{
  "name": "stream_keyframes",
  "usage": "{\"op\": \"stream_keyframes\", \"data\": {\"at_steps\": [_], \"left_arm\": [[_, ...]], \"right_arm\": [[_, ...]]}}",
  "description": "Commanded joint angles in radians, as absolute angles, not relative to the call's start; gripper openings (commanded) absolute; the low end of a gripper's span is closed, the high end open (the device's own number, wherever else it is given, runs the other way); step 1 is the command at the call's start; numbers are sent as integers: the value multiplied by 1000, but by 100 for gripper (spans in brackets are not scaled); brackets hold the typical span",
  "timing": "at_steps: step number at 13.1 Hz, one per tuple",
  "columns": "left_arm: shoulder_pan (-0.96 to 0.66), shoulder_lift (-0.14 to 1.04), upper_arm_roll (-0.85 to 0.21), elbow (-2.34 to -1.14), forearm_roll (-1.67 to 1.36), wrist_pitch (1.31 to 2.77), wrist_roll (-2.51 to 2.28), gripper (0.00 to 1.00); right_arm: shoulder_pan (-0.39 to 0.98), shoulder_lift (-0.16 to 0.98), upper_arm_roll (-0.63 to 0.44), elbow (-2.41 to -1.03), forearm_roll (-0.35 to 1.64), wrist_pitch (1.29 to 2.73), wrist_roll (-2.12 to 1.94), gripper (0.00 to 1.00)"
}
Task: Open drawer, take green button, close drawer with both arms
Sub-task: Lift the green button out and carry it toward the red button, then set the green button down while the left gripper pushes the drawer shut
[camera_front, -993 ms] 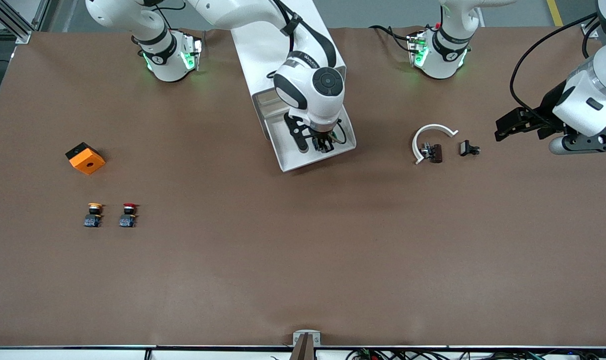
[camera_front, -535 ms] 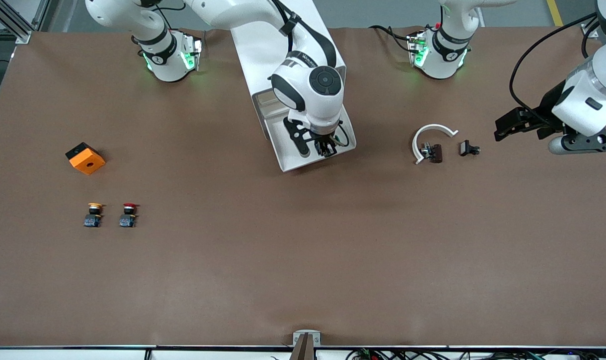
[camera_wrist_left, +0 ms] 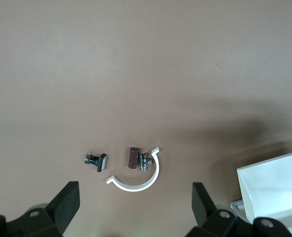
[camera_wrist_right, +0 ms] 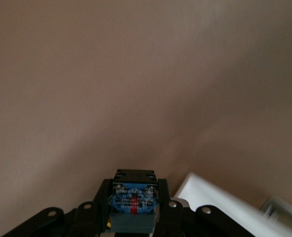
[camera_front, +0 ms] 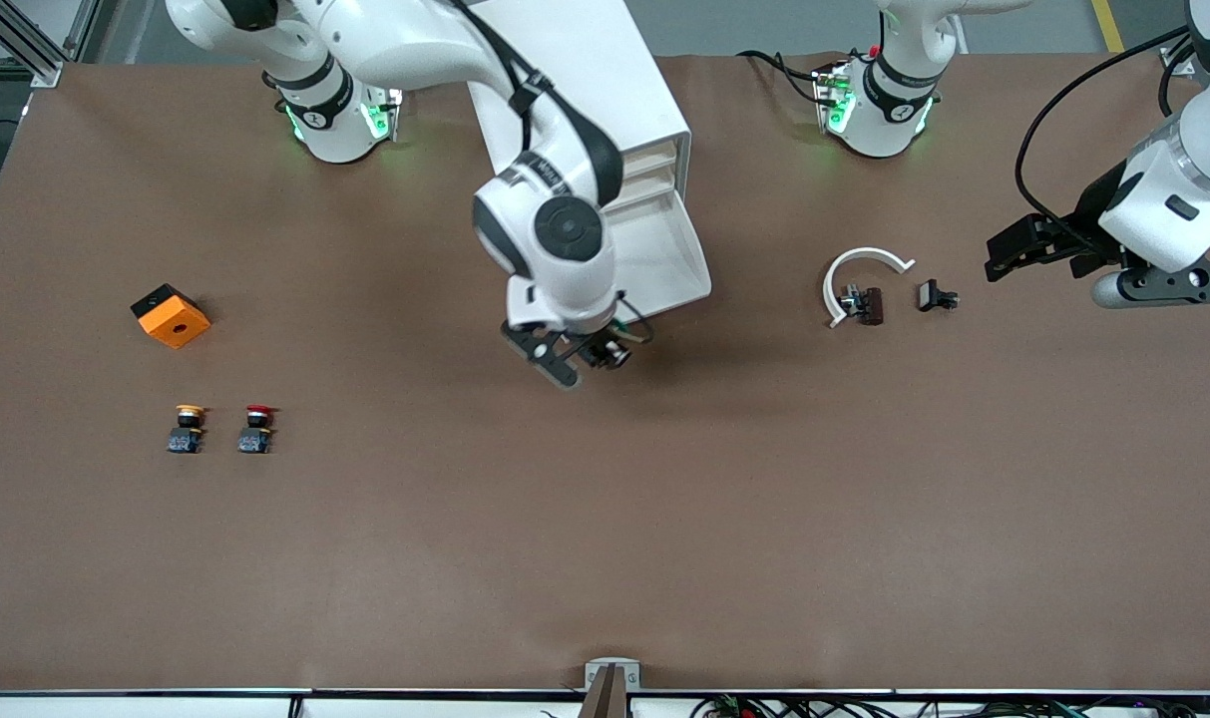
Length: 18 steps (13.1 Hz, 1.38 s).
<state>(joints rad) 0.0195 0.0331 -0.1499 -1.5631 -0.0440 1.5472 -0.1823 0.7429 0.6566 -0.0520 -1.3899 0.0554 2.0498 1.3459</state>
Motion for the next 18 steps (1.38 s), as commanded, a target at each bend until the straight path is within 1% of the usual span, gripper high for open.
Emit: {"op": "stream_keyframes", "data": {"at_steps": [1,4,6,9,13,16,18], "left_arm": [[31,20,-164,-1575,-31,1548,-187,100],[28,21,-166,-1575,-31,1549,-192,100],[28,21,-166,-1575,-31,1548,-192,100],[26,26,-166,-1575,-31,1551,-192,100],[23,49,-182,-1577,-32,1562,-199,100],[21,93,-241,-1601,-29,1641,-279,100],[21,119,-267,-1655,-31,1731,-287,100]], "right_arm": [[603,563,-35,-1498,52,2045,1083,0],[462,526,-37,-1586,48,2056,789,0],[398,505,-37,-1621,0,2056,657,0],[359,488,-37,-1675,-55,2081,603,0],[321,457,-37,-1807,-72,2227,444,0],[212,442,-34,-1922,-71,2395,225,0],[180,445,-34,-1936,-71,2419,173,0]]}}
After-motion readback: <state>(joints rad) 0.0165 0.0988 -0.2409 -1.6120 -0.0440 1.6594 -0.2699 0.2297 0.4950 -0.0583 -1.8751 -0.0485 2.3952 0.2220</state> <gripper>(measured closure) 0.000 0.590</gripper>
